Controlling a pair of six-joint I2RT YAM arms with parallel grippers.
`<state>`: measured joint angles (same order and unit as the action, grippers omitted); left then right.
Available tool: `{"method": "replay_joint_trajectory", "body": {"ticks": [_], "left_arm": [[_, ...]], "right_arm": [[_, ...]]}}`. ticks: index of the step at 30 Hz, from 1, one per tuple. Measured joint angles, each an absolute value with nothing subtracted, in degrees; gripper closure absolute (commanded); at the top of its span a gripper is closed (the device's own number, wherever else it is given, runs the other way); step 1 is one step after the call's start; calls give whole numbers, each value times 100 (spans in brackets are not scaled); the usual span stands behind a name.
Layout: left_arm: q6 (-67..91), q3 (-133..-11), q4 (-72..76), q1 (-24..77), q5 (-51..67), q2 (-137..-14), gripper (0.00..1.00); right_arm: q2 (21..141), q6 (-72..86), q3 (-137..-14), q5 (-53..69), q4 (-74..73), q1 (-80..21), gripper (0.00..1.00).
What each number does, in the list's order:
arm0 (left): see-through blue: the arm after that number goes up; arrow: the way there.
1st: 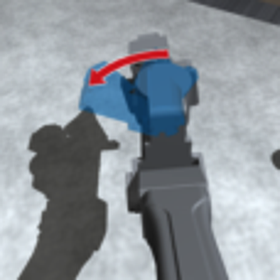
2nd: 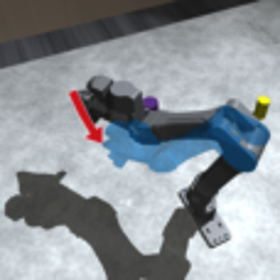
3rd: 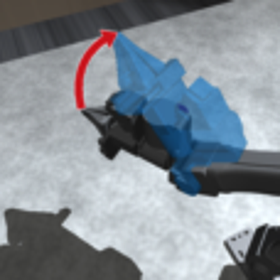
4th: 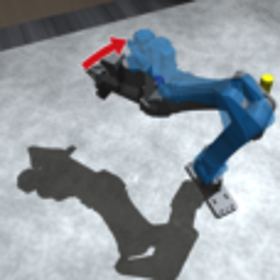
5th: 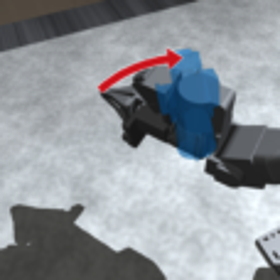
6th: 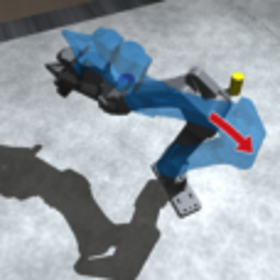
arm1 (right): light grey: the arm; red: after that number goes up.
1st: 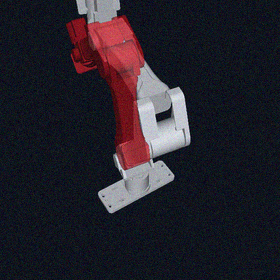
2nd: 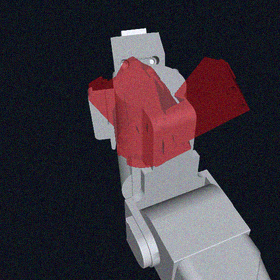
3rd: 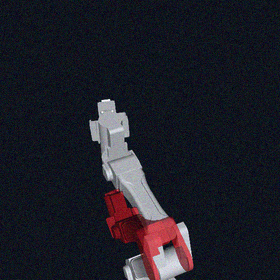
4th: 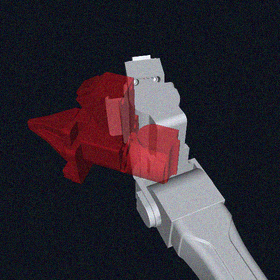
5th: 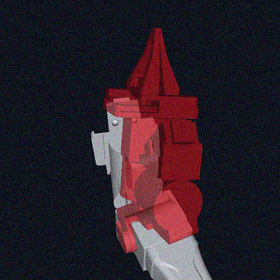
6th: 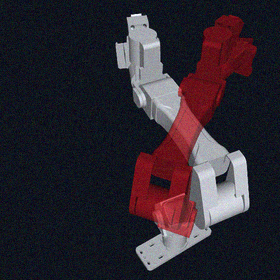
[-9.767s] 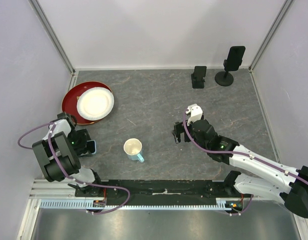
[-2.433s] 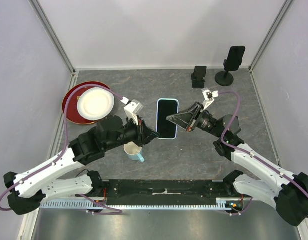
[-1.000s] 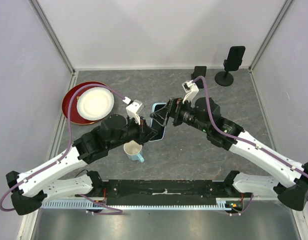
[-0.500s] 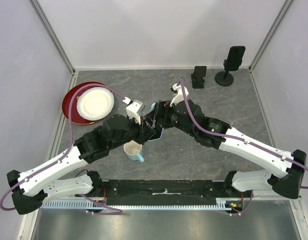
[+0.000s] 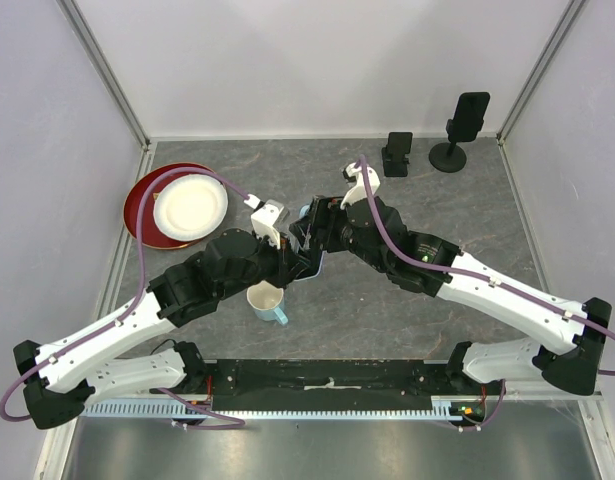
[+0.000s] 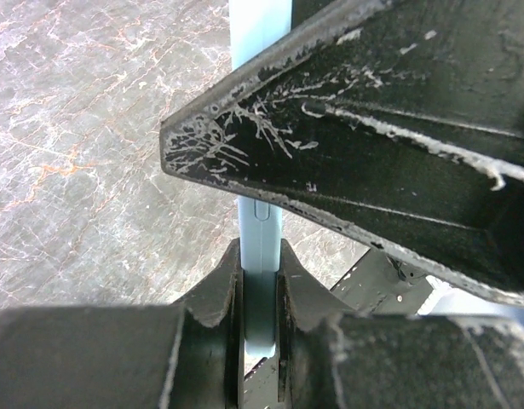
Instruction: Place the phone on the phone stand
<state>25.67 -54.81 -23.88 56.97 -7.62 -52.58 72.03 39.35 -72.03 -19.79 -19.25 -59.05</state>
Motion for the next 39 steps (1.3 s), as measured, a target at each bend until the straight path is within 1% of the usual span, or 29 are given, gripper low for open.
{"method": "replay_joint_trajectory", "body": {"ticks": [2,3,5,6,7,8,9,10,11,13,14,17,20,26,28,31,35,39], "left_arm": [[2556,-5481,-2390,5697,-766,-5258,98],[2554,-5481,-2394,5697,-779,-5258,98],[2547,-5481,-2397,5697,-797,-5258,98],[2545,-5481,-2397,5697,-801,-5258,98],[2541,-5481,-2399,5697,-803,-5256,98],[2534,-5481,-2408,5697,-801,-5258,92],[2521,-5481,-2418,5697,-799,-5258,83],[2506,-5481,-2432,5695,-792,-5260,72],[2499,-5483,-2436,5695,-786,-5266,51],[2436,-5505,-2451,5690,-729,-5301,28],[2394,-5533,-2456,5695,-701,-5321,12],[2364,-5616,-2491,5697,-694,-5317,7],[2359,-5634,-2602,5699,-834,-5201,5],[2290,-5774,-2908,5697,-1533,-4729,3],[2178,-5859,-2906,5697,-1752,-4604,3],[1955,-5929,-2886,5697,-2023,-4521,3],[1647,-5918,-2836,5693,-2311,-4547,4],[1500,-5459,-2477,5686,-2443,-4482,4]], "right_arm": [[7216,3922,-7203,-1992,-1931,-5902,23],[7220,3933,-7203,-1997,-1933,-5902,31],[7225,3924,-7205,-1997,-1933,-5902,41],[7231,3929,-7205,-1997,-1935,-5902,54],[7236,3918,-7205,-1994,-1925,-5902,62],[7244,3916,-7207,-1994,-1925,-5902,72],[7251,3916,-7207,-1992,-1922,-5902,94],[7253,3900,-7205,-1986,-1920,-5902,100],[7255,3874,-7205,-1988,-1918,-5902,100],[7255,3769,-7199,-1994,-1916,-5902,100],[7253,3677,-7148,-2016,-1890,-5900,100],[7238,3398,-6860,-2073,-1890,-5800,100],[7203,3100,-6484,-2121,-1905,-5452,100],[7201,2460,-5780,-2432,-1754,-4305,100],[7264,2335,-5614,-2556,-1601,-4058,100],[7459,2134,-5321,-2818,-987,-3962,100],[8152,1806,-5223,-3100,-64,-3837,100],[8866,1365,-5315,-3341,810,-3426,100]]}}
